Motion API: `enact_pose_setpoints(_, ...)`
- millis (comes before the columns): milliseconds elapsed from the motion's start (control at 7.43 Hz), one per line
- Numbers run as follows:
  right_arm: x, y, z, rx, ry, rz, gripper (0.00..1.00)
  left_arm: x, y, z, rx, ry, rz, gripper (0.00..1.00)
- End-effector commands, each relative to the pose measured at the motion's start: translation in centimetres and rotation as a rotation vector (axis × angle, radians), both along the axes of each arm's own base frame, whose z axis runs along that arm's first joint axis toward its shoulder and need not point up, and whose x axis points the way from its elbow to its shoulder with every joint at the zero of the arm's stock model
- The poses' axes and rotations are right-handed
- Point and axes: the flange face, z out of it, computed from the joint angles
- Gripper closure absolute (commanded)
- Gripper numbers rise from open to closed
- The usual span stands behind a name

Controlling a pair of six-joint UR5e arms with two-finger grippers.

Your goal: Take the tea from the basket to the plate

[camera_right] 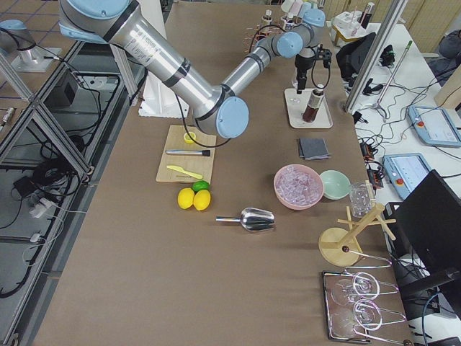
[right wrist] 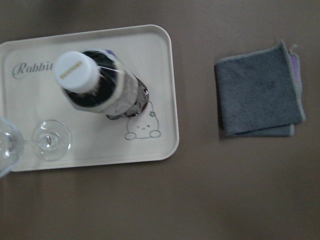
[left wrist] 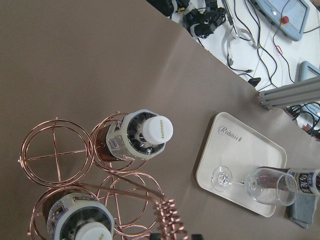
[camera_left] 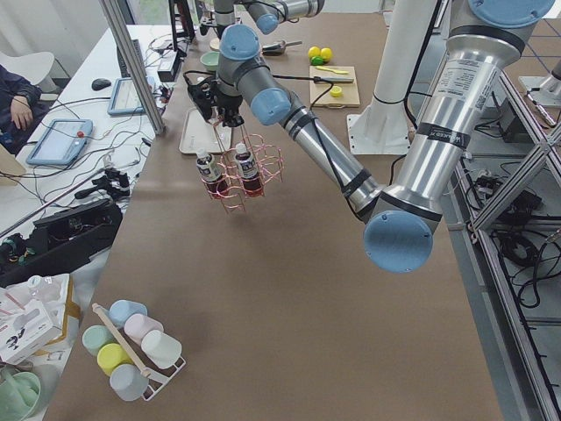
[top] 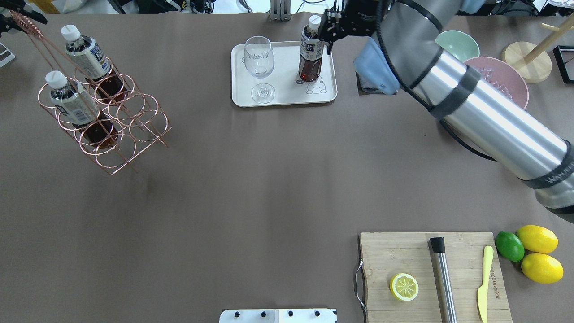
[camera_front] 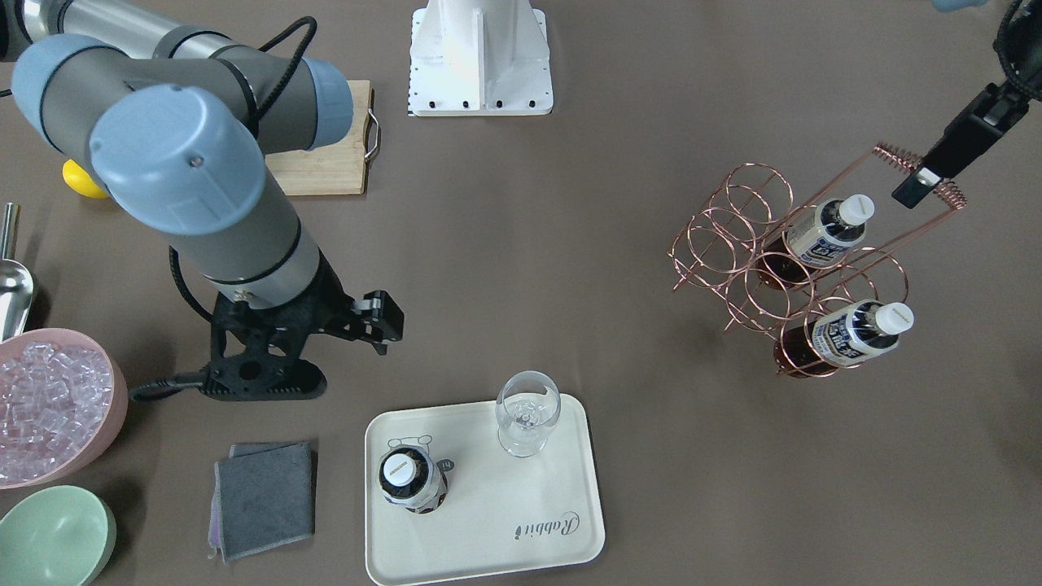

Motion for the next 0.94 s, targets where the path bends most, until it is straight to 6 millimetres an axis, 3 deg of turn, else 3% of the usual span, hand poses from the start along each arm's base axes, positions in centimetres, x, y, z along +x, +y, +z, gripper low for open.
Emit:
enact_pose_setpoints(0, 10.6, 6.7, 9.9, 0.007, 0.002, -0.033, 0.00, -4.6, -7.2, 0.0, -0.136, 0.062, -0.072, 1.00)
enact_pose_setpoints(269, 19.5, 6.6, 19.0, -0.041, -0.011, -0.066, 0.00, -7.8, -10.6, 1.8, -0.238, 0.102, -0.109, 1.00)
enact_pose_setpoints(404, 23.0, 7.2, 23.4, -0.029, 0.011, -0.092, 0.00, -8.8, -13.2, 3.2, -0.303, 0.131, -0.132, 1.00)
enact_pose_setpoints(538, 26.0, 8.6, 27.6, -0.043, 0.018, -0.104, 0.00, -9.1, -13.9, 4.1, -0.350, 0.153, -0.144, 1.00)
enact_pose_setpoints(673, 27.5, 11.4, 29.8, -0.054, 0.032, -0.106, 0.00, -9.3, -14.2, 4.6, -0.380, 0.161, -0.157, 1.00)
enact_pose_setpoints(808, 29.0, 12.3, 31.6, -0.077, 0.042, -0.096, 0.00, -9.7, -14.2, 5.0, -0.426, 0.181, -0.184, 1.00)
